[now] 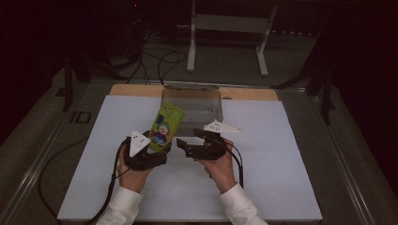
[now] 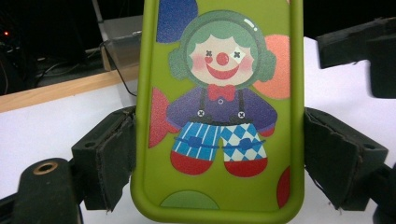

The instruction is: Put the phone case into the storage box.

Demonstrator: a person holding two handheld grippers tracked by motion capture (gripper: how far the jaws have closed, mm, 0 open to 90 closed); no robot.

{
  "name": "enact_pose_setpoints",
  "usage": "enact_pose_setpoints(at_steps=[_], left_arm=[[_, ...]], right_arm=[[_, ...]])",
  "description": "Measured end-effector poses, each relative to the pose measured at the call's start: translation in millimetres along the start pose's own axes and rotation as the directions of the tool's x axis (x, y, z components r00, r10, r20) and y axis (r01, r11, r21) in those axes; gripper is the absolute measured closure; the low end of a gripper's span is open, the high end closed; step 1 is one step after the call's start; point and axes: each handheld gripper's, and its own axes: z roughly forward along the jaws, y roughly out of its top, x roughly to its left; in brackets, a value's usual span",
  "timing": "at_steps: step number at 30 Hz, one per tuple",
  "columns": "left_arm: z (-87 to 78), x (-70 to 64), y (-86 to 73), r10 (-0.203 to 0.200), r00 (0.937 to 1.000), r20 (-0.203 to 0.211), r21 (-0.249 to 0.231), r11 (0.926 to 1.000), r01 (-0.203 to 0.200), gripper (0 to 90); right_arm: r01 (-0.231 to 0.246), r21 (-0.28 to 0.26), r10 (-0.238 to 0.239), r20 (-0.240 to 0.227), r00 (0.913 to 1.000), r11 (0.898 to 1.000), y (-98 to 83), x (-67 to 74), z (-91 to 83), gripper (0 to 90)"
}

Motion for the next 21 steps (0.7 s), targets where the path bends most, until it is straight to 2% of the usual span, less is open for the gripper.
enact_pose_setpoints(at_steps=[3, 6, 7, 8, 11, 14, 17, 21], left_arm=[[0.0, -0.8, 0.0, 0.000, 1.0000, 0.002, -0.001, 1.0000, 0.000, 16.4], [-0.3, -1.2, 0.3, -0.003, 1.0000, 0.007, -0.005, 1.0000, 0.003, 16.4], [-0.3, -1.7, 0.5, -0.004, 0.9999, 0.012, -0.005, 1.0000, 0.004, 16.4], [-0.1, -2.0, 0.3, -0.006, 0.9999, 0.015, -0.005, 1.0000, 0.006, 16.4], [0.5, -3.2, -0.3, -0.010, 0.9998, 0.018, -0.007, 0.9999, 0.010, 16.4], [0.4, -3.6, -0.4, -0.011, 0.9998, 0.017, -0.010, 0.9999, 0.011, 16.4], [-0.2, -3.8, -0.4, -0.013, 0.9998, 0.016, -0.018, 0.9998, 0.013, 16.4], [-0.5, -4.0, -0.6, -0.035, 0.9993, 0.010, -0.032, 0.9988, 0.035, 16.4]], right_arm=[[-0.005, -0.008, 0.005, -0.004, 1.0000, 1.000, 1.2, 2.4, 2.9, 26.0], [-0.009, -0.008, 0.009, -0.012, 0.9999, 1.000, 3.3, 5.6, 6.9, 33.7], [-0.004, 0.004, 0.004, -0.025, 0.9997, 1.000, 3.8, 7.3, 10.3, 45.4], [-0.002, 0.008, 0.003, -0.039, 0.9993, 1.000, 3.5, 7.9, 12.4, 49.3], [-0.028, 0.011, 0.028, -0.060, 0.9978, 1.000, 2.5, 9.9, 17.6, 54.1], [-0.056, 0.008, 0.056, -0.065, 0.9963, 0.998, 2.3, 11.7, 21.3, 58.8], [-0.063, -0.001, 0.062, -0.062, 0.9961, 0.998, 2.3, 13.6, 22.9, 64.6], [-0.094, -0.017, 0.093, -0.074, 0.9929, 0.995, 2.5, 14.3, 24.2, 70.1]])
